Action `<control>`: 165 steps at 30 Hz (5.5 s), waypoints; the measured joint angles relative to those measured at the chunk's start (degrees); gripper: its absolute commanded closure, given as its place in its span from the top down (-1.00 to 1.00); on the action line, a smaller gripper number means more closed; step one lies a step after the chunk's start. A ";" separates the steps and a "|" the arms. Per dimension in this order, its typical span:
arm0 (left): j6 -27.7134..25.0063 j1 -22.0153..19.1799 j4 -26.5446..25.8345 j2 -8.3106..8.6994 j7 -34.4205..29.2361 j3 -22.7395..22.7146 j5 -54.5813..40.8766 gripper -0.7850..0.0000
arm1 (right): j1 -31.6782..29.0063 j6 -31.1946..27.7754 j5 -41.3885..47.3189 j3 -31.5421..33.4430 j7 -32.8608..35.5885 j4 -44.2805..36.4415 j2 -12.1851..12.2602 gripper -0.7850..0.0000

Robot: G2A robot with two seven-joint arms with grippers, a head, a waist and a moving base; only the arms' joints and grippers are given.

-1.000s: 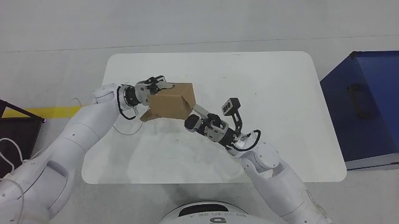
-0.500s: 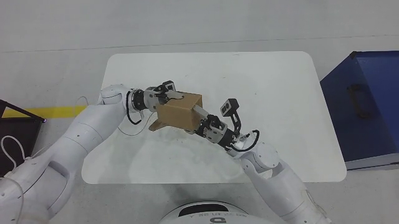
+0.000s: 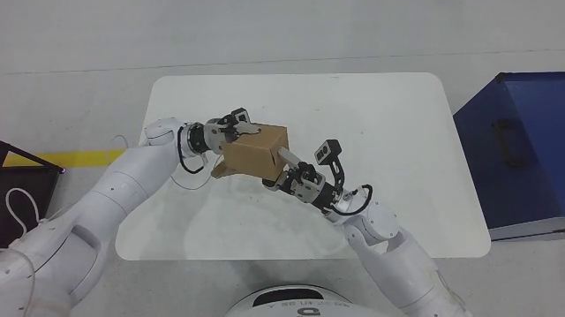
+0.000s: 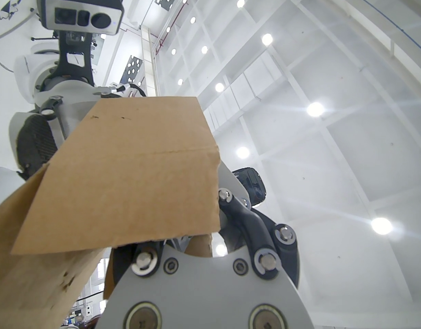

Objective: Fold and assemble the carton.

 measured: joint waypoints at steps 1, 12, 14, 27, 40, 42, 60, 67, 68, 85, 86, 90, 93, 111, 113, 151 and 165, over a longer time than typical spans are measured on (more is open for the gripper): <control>-0.28 0.01 -0.18 0.00 0.00 0.00 -0.02 -1.00 | 0.05 0.22 -0.08 0.01 -0.03 0.01 0.02 0.60; -0.53 0.06 -0.38 0.01 0.00 0.01 -0.08 -1.00 | 0.12 0.39 -0.17 0.00 -0.09 0.04 0.03 1.00; -0.53 0.06 -0.38 0.01 0.00 0.01 -0.08 -1.00 | 0.12 0.39 -0.17 0.00 -0.09 0.04 0.03 1.00; 2.34 1.15 -0.69 -0.71 -0.06 -1.72 -0.29 -1.00 | -0.36 0.36 -0.62 0.13 0.02 -0.87 0.18 1.00; 5.99 0.98 1.18 -3.55 0.00 -2.07 -1.34 -1.00 | -1.42 -1.08 -2.27 0.79 2.08 -1.70 0.71 1.00; 6.11 0.90 1.77 -3.83 0.00 -2.13 -0.91 -1.00 | -1.29 -0.90 -2.66 0.70 2.13 -1.56 0.76 1.00; 4.10 0.94 0.88 -3.91 0.00 -2.60 3.57 -1.00 | 0.28 1.42 -5.89 -1.01 -1.12 -0.58 0.73 1.00; 3.80 1.71 0.07 -3.22 0.00 -4.15 1.75 -1.00 | -1.28 -1.22 -3.70 1.04 -0.57 -1.70 1.08 1.00; 3.76 1.84 -0.13 -3.10 0.00 -4.36 1.71 -1.00 | -1.64 -1.59 -3.17 1.58 -0.31 -1.94 1.17 1.00; 2.12 3.22 -1.88 -1.88 0.00 -6.10 2.00 -1.00 | -4.62 -2.50 3.28 5.62 3.45 -4.02 1.93 1.00; 2.13 3.22 -1.88 -1.88 0.00 -6.10 2.00 -1.00 | -4.62 -2.50 3.28 5.61 3.45 -4.01 1.93 1.00; 2.13 3.22 -1.88 -1.88 0.00 -6.10 2.00 -1.00 | -4.62 -2.51 3.28 5.61 3.44 -4.01 1.93 1.00; 2.13 3.22 -1.88 -1.88 0.00 -6.10 1.99 -1.00 | -4.62 -2.51 3.28 5.61 3.44 -4.01 1.93 1.00; 7.79 5.19 -4.25 -1.99 -0.01 -7.77 -6.02 -1.00 | -4.96 -3.17 2.57 5.64 2.72 -4.64 1.95 1.00; 7.66 5.39 -4.29 -1.89 -0.01 -7.31 -10.02 -1.00 | -5.35 -3.80 2.23 5.90 2.97 -4.98 2.04 1.00; 7.56 4.65 -7.91 -0.79 0.00 -3.69 -19.09 -1.00 | -6.57 -6.25 2.15 7.02 3.06 -5.67 2.25 1.00; -5.31 4.89 -7.16 0.68 10.51 -8.02 -4.04 -1.00 | -6.83 -6.75 -0.30 6.69 0.90 -6.33 2.25 1.00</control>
